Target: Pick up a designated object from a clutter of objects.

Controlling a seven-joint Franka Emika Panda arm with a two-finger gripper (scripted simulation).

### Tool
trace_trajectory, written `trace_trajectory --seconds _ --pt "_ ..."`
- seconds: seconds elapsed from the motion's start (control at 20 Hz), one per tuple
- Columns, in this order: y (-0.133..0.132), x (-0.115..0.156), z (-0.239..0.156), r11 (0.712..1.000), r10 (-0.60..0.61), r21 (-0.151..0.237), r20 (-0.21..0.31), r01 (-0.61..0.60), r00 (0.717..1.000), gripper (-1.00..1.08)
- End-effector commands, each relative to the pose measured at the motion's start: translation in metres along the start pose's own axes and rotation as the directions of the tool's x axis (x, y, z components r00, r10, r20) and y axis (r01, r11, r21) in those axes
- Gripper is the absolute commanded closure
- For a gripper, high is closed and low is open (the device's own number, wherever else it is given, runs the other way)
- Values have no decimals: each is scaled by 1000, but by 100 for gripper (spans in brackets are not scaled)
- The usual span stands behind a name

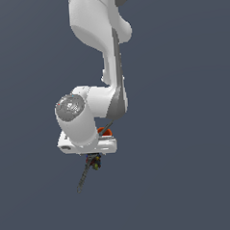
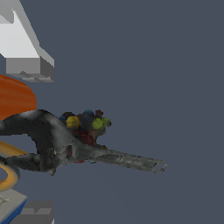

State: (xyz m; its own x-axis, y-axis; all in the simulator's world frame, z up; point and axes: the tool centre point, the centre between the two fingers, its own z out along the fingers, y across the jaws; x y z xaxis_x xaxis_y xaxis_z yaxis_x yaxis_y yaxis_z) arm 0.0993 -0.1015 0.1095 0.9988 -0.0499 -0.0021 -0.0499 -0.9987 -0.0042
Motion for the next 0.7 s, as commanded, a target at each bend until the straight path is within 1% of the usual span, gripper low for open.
trace_trajectory --seconds 0.0,0.25,0.65 --pt "6 3 13 1000 3 -2 -2 -3 1000 -92" --pt "13 6 27 1000 5 -4 -2 -5 1000 -92" --pt "14 5 35 1000 7 -4 -1 -7 1000 -92"
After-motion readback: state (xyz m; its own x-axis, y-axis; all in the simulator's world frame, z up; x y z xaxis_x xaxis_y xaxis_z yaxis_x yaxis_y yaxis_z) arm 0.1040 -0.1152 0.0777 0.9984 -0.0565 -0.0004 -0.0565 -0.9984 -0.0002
